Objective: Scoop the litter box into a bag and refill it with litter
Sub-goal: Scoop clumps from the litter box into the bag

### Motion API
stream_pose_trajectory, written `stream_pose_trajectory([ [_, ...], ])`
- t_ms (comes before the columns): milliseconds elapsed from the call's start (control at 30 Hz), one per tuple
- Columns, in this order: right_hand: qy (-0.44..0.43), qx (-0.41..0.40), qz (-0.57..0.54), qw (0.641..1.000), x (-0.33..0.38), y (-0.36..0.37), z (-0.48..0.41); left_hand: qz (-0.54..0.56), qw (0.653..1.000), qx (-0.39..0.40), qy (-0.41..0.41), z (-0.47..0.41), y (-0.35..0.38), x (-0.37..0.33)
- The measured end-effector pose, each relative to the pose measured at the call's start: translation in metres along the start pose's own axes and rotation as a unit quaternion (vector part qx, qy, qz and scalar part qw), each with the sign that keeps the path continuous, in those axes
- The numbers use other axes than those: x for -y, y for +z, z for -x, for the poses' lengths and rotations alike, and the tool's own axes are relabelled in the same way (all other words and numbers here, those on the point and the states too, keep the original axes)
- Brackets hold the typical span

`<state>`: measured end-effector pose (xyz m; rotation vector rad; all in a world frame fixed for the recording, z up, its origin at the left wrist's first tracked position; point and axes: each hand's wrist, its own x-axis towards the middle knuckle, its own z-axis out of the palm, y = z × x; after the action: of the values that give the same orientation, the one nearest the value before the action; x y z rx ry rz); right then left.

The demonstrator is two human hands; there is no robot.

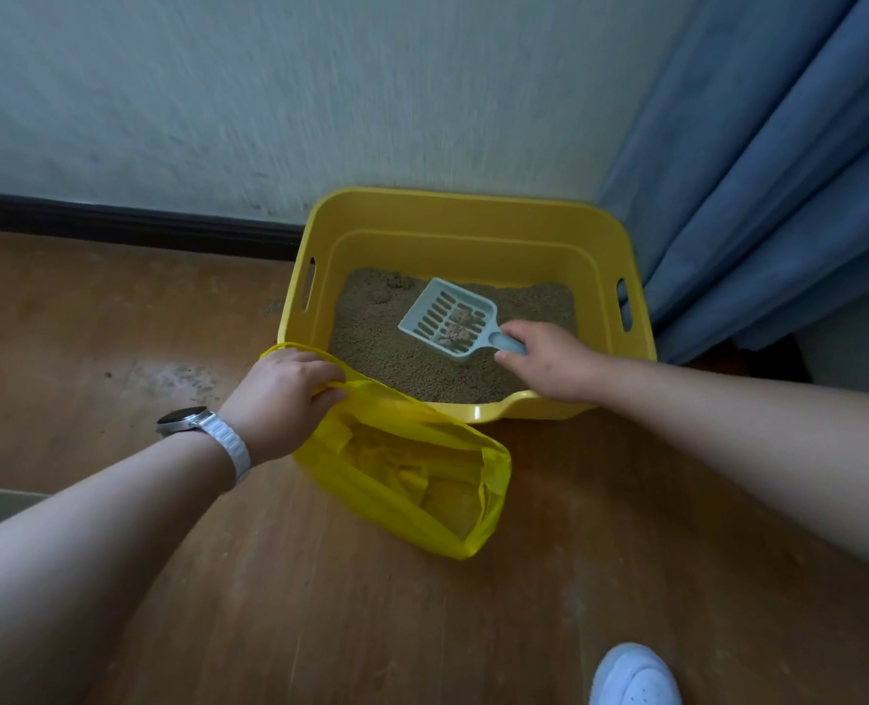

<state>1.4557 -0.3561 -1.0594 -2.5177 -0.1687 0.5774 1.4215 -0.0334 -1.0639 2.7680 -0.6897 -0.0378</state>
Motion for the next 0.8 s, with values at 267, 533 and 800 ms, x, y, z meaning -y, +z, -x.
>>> stream_pose_trajectory([
  [267,-0.019,-0.001,-0.027,0.999,-0.001,0.003,0.006,0.004,1.000,0.003,-0.018,-0.001,0.001,-0.002],
  [533,-0.063,0.004,-0.044,0.997,0.002,0.001,0.030,-0.002,1.000,0.016,0.008,0.001,-0.001,0.003],
  [800,-0.134,0.070,0.179,0.972,0.016,0.020,0.055,-0.003,1.000,0.018,-0.002,0.002,0.000,0.001],
])
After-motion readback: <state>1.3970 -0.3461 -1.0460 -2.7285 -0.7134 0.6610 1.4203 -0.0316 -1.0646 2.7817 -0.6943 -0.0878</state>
